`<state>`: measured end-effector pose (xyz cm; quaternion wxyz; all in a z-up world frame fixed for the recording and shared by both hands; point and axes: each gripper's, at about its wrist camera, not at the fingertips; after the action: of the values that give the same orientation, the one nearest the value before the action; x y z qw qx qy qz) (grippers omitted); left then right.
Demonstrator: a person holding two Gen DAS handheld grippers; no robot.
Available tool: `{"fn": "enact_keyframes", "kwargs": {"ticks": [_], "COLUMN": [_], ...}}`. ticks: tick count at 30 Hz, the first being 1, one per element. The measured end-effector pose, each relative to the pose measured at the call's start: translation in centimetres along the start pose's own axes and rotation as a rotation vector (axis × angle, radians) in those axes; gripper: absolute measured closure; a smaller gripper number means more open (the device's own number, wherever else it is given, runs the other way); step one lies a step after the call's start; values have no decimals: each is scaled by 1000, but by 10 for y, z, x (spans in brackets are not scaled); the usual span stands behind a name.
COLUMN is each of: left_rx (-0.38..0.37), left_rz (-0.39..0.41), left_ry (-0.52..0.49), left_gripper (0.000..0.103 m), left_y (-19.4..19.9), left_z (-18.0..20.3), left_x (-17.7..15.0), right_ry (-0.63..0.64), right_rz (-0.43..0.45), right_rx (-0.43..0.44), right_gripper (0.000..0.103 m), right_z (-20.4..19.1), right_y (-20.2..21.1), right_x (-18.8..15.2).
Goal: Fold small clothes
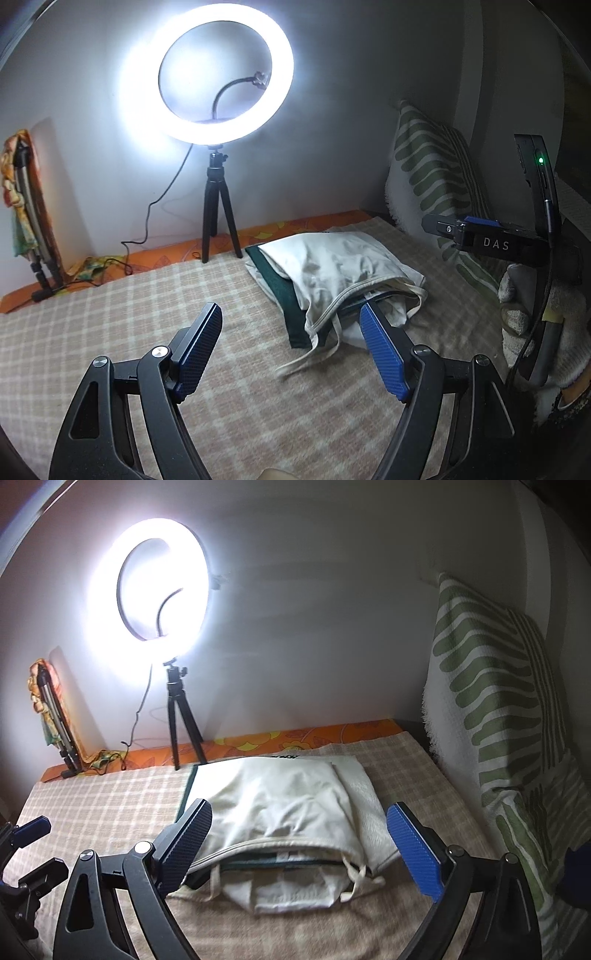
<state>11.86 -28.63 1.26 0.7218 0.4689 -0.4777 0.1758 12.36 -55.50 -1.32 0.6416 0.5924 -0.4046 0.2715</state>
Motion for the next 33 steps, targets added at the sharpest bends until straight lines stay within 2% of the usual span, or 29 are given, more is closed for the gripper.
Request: {"fn": "enact_keyframes", "kwargs": {"ticks": [2, 12, 17, 19, 28, 29, 31, 33], "left_rx": [5, 44, 56, 63, 65, 66, 85, 90], "left_rz": [11, 39, 42, 43, 29, 28, 26, 33], "left_ry": [-6, -46, -53, -57, -78, -78, -75, -71], "left_gripper": [26, 22, 20, 17, 16, 15, 3, 1], "left_y": [13, 64, 79, 83, 90, 90, 88, 88], "left_z": [-2, -12, -18, -20, -22, -23, -24, -25], "left_x": [-4, -33, -47, -54, -78, -80, -83, -85], "right_ry": [-5, 18, 13, 6, 4, 5, -4, -22], "right_rz": [22, 44, 49, 46, 45, 52, 62, 66], "right_rx": [-11, -38, -23, -19, -42, -45, -54, -48], "right_gripper": [0, 0, 0, 0, 0, 0, 0, 0], "right_z": [-9, -51, -65, -70, -88, -89, -91, -91], "right_y": [14, 56, 70, 73, 75, 75, 74, 72], "right_x": [-6, -39, -57, -64, -89, -90, -92, -93]}}
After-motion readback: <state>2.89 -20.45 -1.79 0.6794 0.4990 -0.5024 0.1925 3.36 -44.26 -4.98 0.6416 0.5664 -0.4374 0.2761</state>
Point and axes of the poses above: each gripper's, at about its wrist camera, not at the fingertips, and y roughly against the way its jaws point, z to its right, x to its top, and after that the axes turned 3 degrees about z, right-handed
